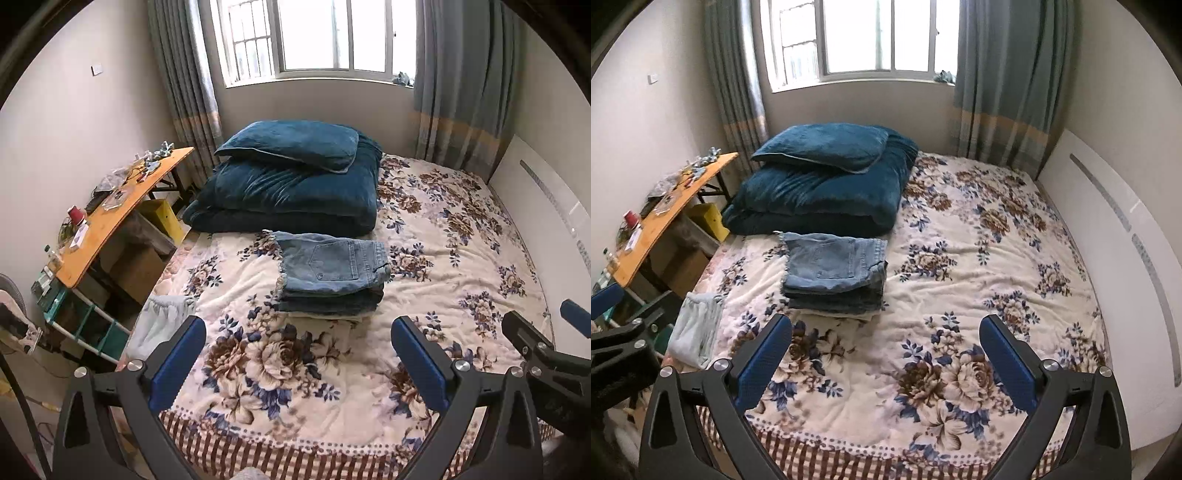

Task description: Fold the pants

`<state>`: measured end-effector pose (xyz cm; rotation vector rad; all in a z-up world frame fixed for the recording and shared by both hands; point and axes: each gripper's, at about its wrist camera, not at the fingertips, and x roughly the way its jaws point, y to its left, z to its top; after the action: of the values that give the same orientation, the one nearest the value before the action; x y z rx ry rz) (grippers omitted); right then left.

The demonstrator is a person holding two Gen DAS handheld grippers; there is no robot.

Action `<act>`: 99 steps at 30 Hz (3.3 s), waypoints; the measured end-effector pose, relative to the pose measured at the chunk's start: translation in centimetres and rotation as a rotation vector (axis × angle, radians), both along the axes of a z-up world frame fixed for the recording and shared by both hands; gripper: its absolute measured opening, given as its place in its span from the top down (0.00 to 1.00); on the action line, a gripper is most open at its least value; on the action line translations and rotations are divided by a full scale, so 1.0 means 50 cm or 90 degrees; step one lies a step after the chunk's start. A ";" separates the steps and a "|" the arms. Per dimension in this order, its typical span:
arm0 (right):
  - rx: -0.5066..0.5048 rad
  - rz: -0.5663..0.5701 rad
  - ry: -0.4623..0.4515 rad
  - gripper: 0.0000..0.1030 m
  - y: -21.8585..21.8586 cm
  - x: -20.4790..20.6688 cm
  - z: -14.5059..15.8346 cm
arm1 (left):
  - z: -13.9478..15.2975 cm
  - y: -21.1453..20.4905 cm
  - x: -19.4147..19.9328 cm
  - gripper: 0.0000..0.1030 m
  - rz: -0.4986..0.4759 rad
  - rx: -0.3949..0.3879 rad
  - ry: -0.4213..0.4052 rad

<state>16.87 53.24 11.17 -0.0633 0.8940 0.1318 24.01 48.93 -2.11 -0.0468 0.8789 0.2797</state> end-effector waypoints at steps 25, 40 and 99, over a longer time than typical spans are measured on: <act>-0.053 -0.025 0.037 0.00 0.018 0.117 -0.146 | -0.119 0.028 0.070 0.00 0.030 0.006 0.056; -0.048 -0.019 0.030 0.00 0.025 0.115 -0.144 | -0.123 0.030 0.072 0.00 0.024 0.001 0.044; -0.002 -0.004 0.041 0.00 0.034 0.127 -0.142 | -0.104 0.022 0.078 0.00 0.024 -0.007 0.033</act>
<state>23.21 54.95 4.08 -0.0599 0.9580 0.1267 27.90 50.05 -7.31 -0.0668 0.9313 0.3129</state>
